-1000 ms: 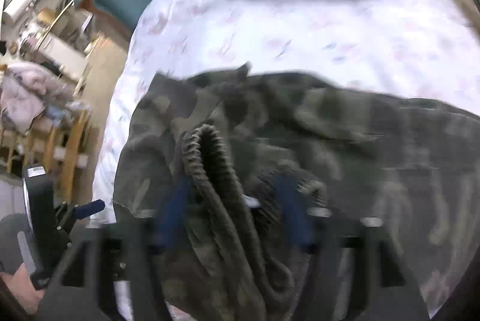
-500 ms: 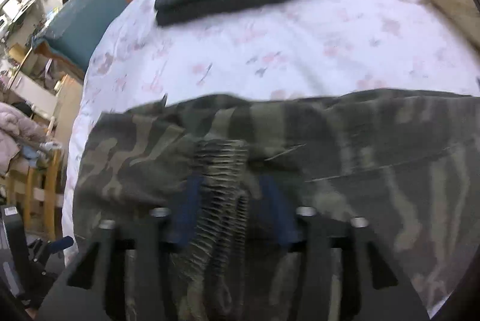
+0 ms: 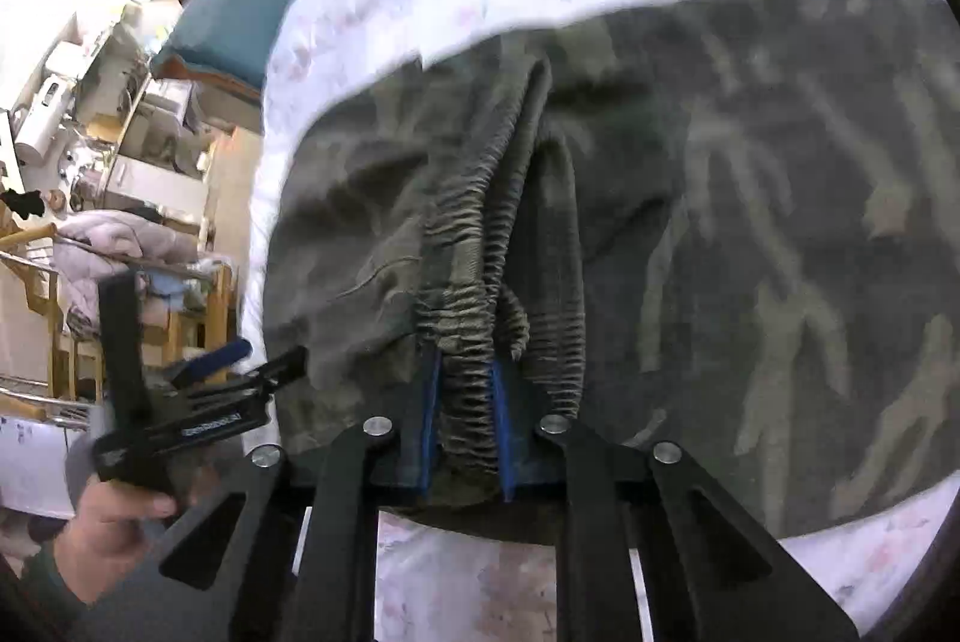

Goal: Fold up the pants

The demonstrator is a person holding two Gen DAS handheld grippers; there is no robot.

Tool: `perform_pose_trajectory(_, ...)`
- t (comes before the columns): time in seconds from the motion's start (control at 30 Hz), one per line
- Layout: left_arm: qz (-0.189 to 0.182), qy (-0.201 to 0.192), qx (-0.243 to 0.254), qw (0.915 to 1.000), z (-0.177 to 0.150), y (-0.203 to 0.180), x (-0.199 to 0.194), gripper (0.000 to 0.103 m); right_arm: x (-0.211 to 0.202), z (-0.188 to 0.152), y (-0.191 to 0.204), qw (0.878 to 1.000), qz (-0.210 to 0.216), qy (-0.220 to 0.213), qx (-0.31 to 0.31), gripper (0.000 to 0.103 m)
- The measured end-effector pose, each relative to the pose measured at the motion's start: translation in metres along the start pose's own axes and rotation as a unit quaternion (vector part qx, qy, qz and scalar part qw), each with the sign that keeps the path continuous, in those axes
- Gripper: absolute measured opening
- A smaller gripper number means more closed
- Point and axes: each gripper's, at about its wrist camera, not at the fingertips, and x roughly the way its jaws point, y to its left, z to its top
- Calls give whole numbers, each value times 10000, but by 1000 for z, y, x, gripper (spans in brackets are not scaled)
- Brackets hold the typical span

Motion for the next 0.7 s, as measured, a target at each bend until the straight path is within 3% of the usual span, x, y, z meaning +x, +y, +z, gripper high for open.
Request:
perform_pose_trajectory(0.03, -13, -17, -6, 10000, -1, 0, -2, 95, 1, 1, -2, 9999, -75, 108, 20, 17)
perform_pose_trajectory(0.07, -27, 6, 20, 10000, -1, 0, -1, 95, 13, 2, -8, 9983, -329, 483, 56, 18)
perform_pose_trajectory(0.13, -61, 117, 50, 9999, -3, -1, 2, 95, 30, 2, -16, 9922, -613, 1079, 120, 25)
perform_pose_trajectory(0.17, -91, 160, -11, 9998, -4, 0, 3, 95, 30, 5, -15, 9906, -717, 1161, 94, 33)
perform_pose_trajectory(0.27, -136, 131, -125, 9997, -3, 7, 0, 95, 11, 23, 2, 9908, -988, 886, -282, 51)
perform_pose_trajectory(0.43, -164, 104, -294, 9994, -2, 26, 1, 95, -3, 84, 55, 9837, -1048, 336, -1425, 53)
perform_pose_trajectory(0.53, -524, 404, -525, 9964, -10, 38, 7, 95, 23, 128, 91, 9748, -743, 323, -2079, 53)
perform_pose_trajectory(0.63, -794, 565, -597, 9934, -20, 45, 11, 89, 72, 158, 127, 9609, -478, 640, -2653, 52)
perform_pose_trajectory(0.7, -992, 723, -594, 9907, -26, 49, 17, 82, 109, 171, 139, 9484, -656, 858, -2981, 52)
